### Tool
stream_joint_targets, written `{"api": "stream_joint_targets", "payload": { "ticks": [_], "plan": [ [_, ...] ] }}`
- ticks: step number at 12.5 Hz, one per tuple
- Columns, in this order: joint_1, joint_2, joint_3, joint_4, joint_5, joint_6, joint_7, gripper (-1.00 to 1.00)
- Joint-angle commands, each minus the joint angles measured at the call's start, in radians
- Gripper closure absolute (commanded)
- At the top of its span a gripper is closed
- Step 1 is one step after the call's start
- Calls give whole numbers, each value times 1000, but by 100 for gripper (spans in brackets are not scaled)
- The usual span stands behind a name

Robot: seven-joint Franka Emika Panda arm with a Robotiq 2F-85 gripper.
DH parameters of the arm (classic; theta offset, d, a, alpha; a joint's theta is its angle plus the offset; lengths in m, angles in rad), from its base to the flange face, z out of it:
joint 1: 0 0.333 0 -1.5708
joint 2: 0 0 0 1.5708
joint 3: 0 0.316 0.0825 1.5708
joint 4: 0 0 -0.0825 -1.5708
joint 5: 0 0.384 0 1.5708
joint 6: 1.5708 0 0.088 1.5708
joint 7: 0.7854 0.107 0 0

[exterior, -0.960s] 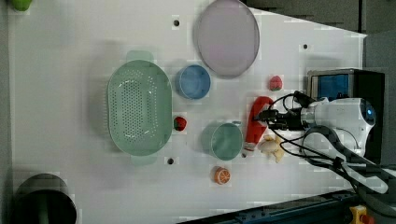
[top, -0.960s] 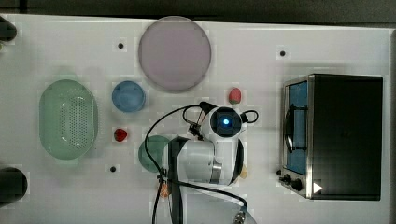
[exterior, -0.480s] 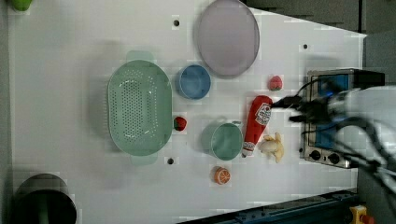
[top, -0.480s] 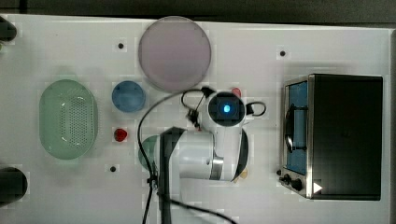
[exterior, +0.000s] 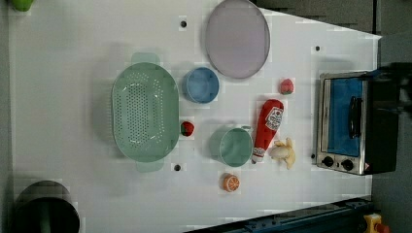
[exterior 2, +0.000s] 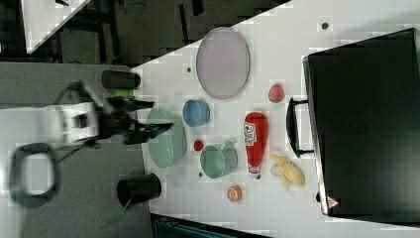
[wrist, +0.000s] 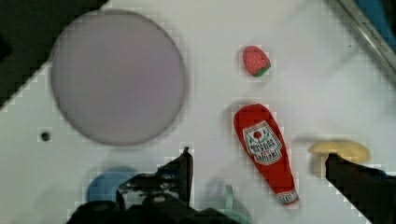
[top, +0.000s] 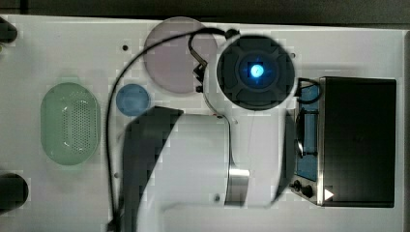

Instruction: Pick ketchup from plate and place it on table.

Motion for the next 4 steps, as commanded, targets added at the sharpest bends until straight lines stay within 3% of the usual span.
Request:
{"api": "stream_joint_targets", "payload": {
  "ticks": [1, 4],
  "plan": [
    [0, 21, 2, 83, -1, -174, 88, -100],
    [0, 22, -3, 107, -1, -195, 88, -100]
  ]
}}
